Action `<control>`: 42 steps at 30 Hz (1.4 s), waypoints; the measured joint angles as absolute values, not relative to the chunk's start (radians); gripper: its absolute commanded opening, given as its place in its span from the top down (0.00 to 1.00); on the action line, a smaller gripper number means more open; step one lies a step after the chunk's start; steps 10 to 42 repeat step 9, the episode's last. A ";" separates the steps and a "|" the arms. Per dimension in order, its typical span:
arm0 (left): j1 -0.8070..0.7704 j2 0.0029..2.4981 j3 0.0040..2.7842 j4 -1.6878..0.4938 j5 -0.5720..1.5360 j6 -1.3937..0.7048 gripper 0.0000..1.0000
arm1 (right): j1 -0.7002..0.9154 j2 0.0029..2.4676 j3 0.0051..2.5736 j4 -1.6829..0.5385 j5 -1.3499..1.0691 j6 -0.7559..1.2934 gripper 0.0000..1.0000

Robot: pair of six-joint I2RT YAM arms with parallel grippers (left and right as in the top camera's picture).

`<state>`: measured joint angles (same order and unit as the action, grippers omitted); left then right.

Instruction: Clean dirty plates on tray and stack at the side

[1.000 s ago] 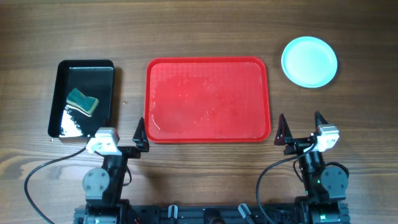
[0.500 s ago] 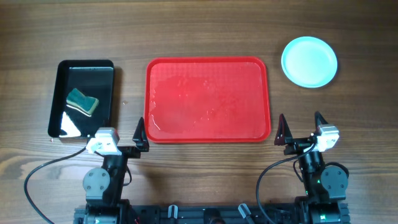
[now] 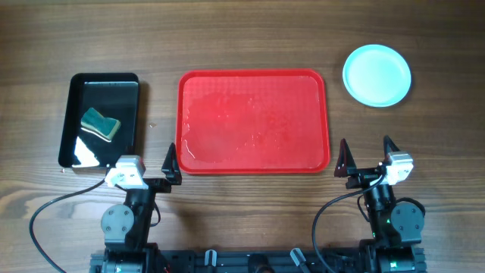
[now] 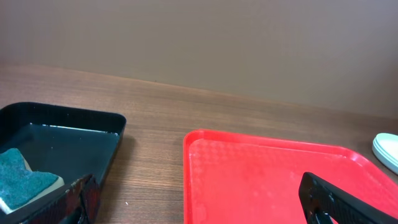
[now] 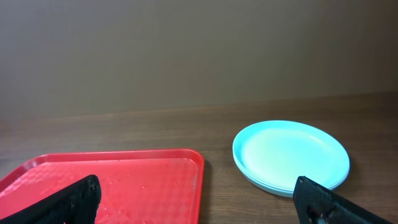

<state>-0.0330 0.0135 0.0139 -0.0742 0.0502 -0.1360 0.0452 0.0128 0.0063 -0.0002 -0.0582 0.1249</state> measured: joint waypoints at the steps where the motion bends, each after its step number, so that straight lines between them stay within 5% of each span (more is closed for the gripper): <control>1: -0.033 0.014 0.014 -0.074 0.050 -0.136 0.00 | 0.045 0.013 0.006 0.000 -0.058 0.125 0.00; 42: -0.033 0.014 0.014 -0.074 0.050 -0.136 0.00 | 0.045 0.013 0.006 0.000 -0.058 0.125 0.00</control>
